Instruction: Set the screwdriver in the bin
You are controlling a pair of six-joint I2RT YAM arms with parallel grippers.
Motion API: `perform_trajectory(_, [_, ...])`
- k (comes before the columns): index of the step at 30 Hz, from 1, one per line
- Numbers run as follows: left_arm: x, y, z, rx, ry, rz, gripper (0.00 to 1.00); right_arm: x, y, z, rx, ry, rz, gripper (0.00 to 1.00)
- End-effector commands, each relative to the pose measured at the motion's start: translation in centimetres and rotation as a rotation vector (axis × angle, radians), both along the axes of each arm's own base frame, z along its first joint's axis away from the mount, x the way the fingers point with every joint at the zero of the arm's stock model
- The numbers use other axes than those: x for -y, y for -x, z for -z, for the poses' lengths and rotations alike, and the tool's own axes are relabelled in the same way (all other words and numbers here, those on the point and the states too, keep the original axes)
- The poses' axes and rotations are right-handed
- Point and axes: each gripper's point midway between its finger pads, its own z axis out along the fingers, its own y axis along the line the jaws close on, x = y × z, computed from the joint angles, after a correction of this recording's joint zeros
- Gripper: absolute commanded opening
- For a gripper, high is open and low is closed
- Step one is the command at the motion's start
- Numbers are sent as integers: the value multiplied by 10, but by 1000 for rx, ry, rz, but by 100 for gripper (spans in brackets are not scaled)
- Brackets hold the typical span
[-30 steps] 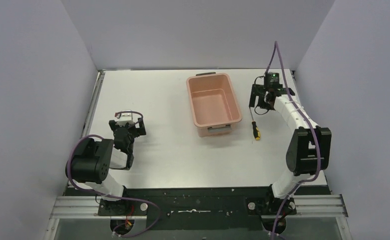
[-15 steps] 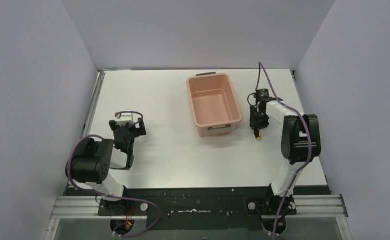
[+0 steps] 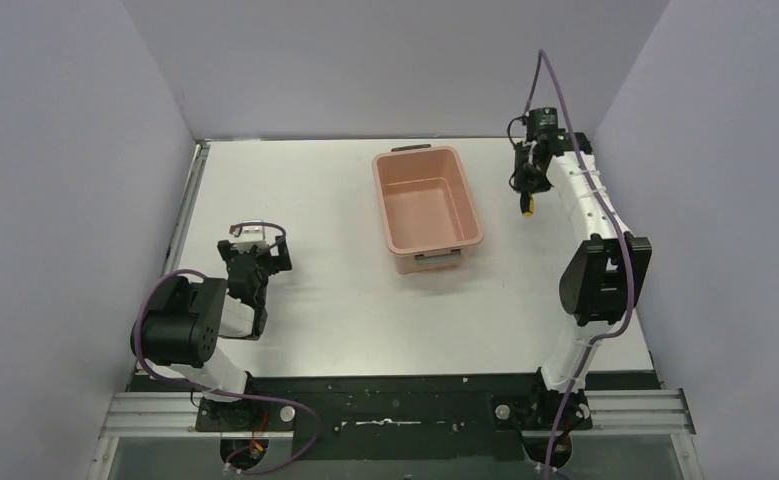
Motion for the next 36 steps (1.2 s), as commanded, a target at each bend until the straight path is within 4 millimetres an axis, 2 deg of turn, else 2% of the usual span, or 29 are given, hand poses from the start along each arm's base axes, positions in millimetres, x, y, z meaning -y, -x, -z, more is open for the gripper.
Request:
perform_trajectory(1, [0, -3, -9, 32, -6, 10, 97, 4, 0, -80, 81, 19, 8, 0])
perform_trajectory(3, [0, -3, -9, 34, -5, 10, 97, -4, -8, -109, 156, -17, 9, 0])
perform_trajectory(6, [0, -3, -9, 33, -5, 10, 97, -24, -15, -135, 240, -67, 9, 0])
perform_trajectory(7, [0, -3, -9, 34, -5, 10, 97, -37, -18, -142, 266, -84, -8, 0])
perform_trajectory(9, [0, -3, -9, 32, -6, 11, 97, -74, -22, -154, 318, -120, -70, 0])
perform_trajectory(12, [0, -3, -8, 31, -6, 10, 97, -150, -20, -166, 369, -198, -214, 0])
perform_trajectory(13, [0, -3, -9, 33, -5, 9, 97, -170, -19, -167, 377, -216, -249, 0])
perform_trajectory(16, [0, -3, -9, 32, -6, 10, 97, -210, -16, -166, 394, -234, -305, 0])
perform_trajectory(19, [0, -3, -9, 33, -5, 10, 97, -232, -15, -145, 363, -225, -333, 0])
perform_trajectory(24, [0, -3, -9, 33, -5, 10, 97, -250, -2, -67, 225, -186, -362, 0])
perform_trajectory(31, [0, -3, -9, 32, -5, 10, 97, -246, 13, 39, 62, -129, -346, 0])
perform_trajectory(33, [0, -3, -9, 32, -5, 10, 97, -242, 14, 63, 26, -103, -335, 0])
perform_trajectory(36, [0, -3, -9, 34, -5, 9, 97, -238, 14, 84, -5, -78, -319, 0])
